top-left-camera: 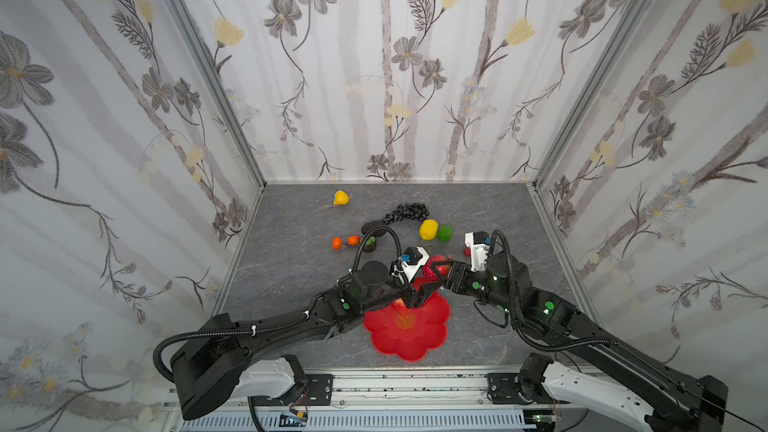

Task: Arrange fruit in a fruit bowl
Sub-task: Place the fruit in the fruit bowl.

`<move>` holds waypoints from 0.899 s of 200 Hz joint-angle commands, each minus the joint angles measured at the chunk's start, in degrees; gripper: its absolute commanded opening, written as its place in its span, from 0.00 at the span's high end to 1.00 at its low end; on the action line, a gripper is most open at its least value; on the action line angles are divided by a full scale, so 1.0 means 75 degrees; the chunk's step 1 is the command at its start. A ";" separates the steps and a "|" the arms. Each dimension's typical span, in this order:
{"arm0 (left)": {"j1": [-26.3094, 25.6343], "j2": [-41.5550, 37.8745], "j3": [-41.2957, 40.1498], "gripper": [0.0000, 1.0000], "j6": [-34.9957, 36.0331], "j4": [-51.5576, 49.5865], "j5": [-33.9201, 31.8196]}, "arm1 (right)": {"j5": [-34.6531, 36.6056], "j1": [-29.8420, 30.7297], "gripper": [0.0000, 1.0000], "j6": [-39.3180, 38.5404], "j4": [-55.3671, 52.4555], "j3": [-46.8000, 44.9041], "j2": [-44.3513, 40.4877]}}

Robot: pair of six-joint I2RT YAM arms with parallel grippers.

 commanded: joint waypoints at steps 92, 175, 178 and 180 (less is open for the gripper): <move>0.0210 -0.3690 -0.1936 0.01 -0.1703 -0.2401 -0.4065 | 0.2264 0.1585 0.51 -0.1303 -0.1267 0.0244 0.1788; 0.1255 -0.6037 -0.2881 0.00 -0.2027 -0.3607 -0.4916 | 0.2227 0.1923 0.50 -0.0241 -0.1298 0.0312 0.3136; 0.1265 -0.6088 -0.2917 0.00 -0.2040 -0.3607 -0.4935 | 0.2234 0.1938 0.50 -0.0206 -0.1310 0.0313 0.3181; 0.1284 -0.6117 -0.2953 0.00 -0.2051 -0.3608 -0.4944 | 0.2233 0.1942 0.50 -0.0183 -0.1321 0.0310 0.3206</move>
